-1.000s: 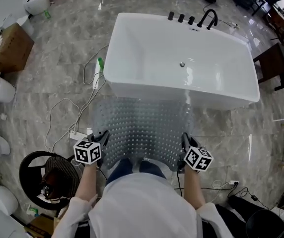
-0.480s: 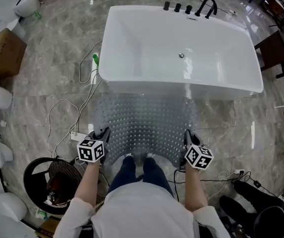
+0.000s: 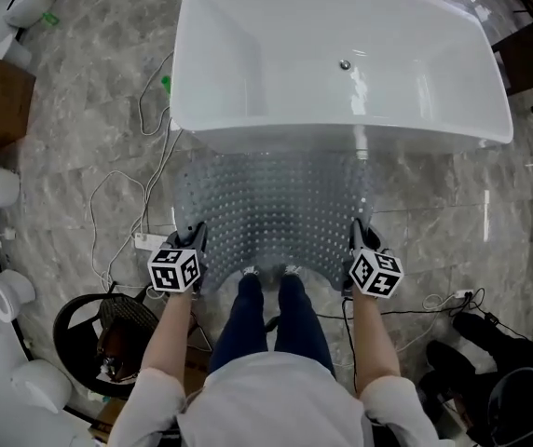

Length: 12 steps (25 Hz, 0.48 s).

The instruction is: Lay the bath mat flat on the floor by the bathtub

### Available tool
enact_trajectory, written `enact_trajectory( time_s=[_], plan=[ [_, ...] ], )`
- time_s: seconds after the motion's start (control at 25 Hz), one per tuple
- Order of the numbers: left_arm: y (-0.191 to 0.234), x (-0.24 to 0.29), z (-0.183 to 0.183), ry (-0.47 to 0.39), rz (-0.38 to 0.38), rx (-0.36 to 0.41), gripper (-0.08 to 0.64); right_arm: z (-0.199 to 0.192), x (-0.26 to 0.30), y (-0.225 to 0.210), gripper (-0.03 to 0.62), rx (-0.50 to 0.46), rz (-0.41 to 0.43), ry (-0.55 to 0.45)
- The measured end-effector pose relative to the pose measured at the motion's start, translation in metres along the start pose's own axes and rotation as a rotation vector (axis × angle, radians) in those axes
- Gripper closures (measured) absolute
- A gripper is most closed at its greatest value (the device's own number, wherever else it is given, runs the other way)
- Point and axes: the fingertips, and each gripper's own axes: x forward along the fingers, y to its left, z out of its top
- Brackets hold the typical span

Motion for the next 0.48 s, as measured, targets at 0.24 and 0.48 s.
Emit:
enact_trajectory(
  time_s=[0.24, 0.48],
  plan=[
    [0.025, 0.034, -0.021, 0.020, 0.052, 0.024, 0.515, -0.022, 0.037, -0.013, 0.552, -0.023, -0.006, 0.013],
    [0.039, 0.071, -0.040, 0.053, 0.070, 0.032, 0.517, -0.044, 0.070, -0.023, 0.552, -0.031, -0.014, 0.047]
  ],
)
